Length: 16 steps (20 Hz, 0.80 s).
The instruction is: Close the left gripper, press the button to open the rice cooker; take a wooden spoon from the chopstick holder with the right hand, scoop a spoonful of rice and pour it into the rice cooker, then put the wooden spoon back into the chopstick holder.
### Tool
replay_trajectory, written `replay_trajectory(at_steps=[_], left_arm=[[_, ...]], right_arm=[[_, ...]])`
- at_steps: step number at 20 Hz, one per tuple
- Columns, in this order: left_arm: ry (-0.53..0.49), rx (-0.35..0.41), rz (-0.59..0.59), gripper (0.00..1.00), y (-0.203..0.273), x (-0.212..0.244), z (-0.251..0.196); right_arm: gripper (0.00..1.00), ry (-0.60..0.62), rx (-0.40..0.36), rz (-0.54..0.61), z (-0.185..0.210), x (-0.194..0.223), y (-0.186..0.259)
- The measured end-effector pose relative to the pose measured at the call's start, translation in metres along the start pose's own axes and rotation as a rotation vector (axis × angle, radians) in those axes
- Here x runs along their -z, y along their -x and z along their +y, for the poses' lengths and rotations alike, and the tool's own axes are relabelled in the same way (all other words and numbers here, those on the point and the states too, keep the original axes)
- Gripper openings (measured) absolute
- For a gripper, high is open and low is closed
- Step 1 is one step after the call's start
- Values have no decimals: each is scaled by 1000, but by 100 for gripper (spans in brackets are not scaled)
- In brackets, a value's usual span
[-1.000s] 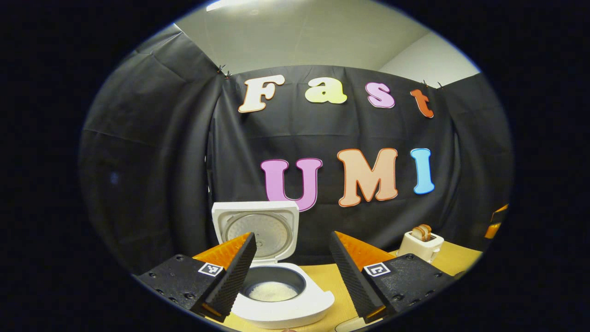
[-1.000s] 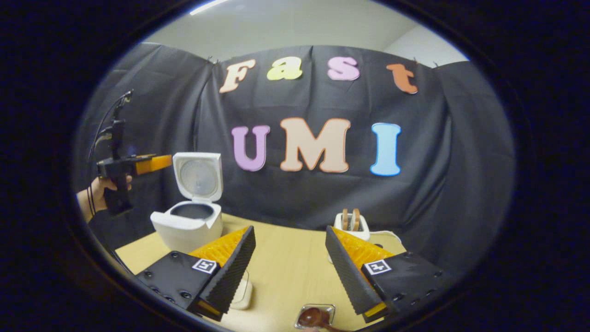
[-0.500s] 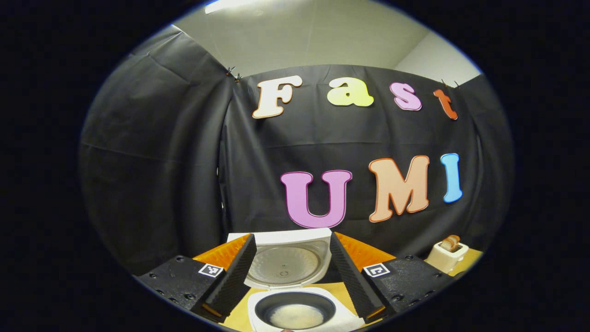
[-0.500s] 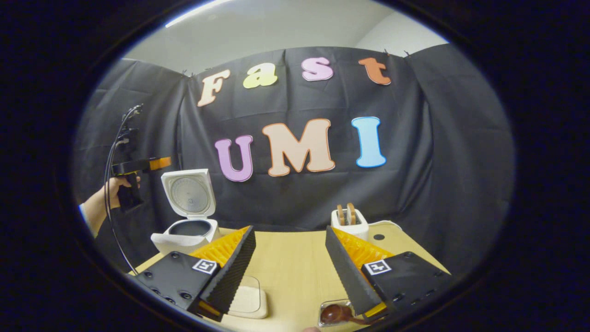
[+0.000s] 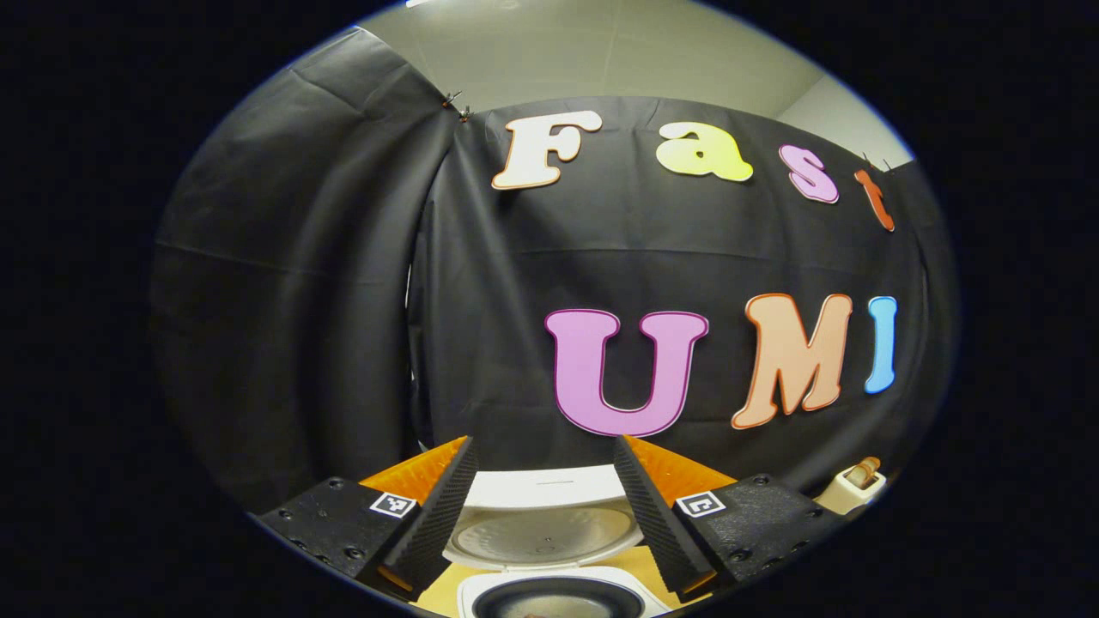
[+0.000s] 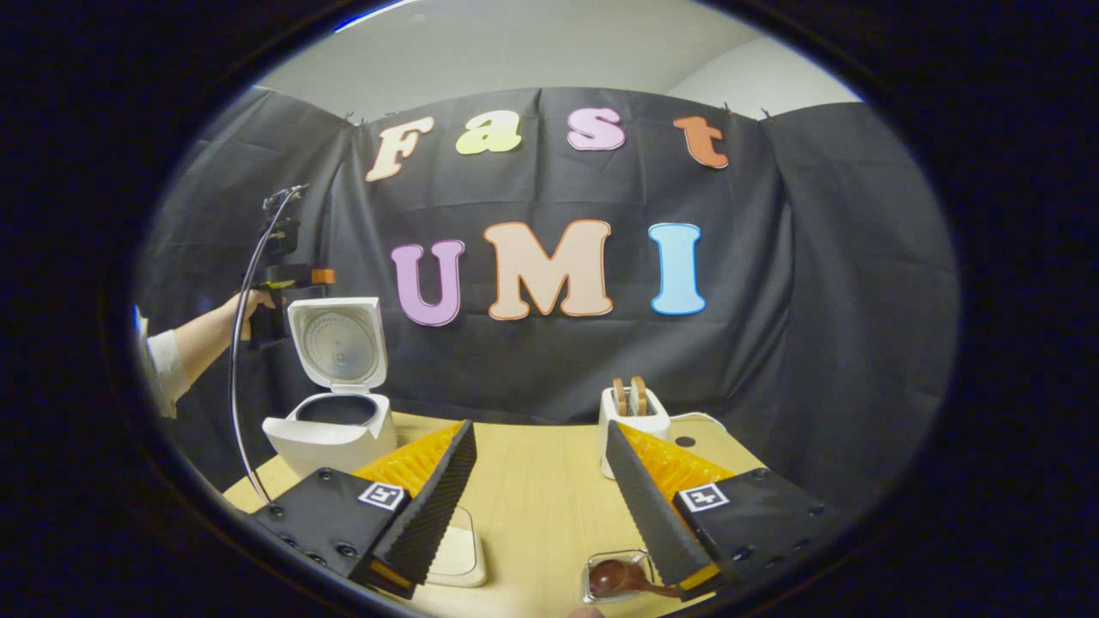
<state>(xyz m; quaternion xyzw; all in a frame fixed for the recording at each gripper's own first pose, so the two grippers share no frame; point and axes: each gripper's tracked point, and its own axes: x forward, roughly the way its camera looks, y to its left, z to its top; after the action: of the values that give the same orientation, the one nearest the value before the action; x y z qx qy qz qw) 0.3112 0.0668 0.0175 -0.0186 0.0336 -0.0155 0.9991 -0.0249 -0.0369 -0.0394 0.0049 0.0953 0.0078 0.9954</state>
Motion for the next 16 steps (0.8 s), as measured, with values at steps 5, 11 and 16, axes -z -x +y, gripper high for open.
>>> replay_trajectory(at_steps=[5,11,16], left_arm=[[13,-9,66,91,-40,26,8],[-12,-18,108,92,-55,43,8],[-7,-1,139,95,-41,46,3]], right_arm=[[94,4,32,20,1,6,2],[94,1,63,22,-5,5,5],[94,-11,57,13,-6,5,-1]])
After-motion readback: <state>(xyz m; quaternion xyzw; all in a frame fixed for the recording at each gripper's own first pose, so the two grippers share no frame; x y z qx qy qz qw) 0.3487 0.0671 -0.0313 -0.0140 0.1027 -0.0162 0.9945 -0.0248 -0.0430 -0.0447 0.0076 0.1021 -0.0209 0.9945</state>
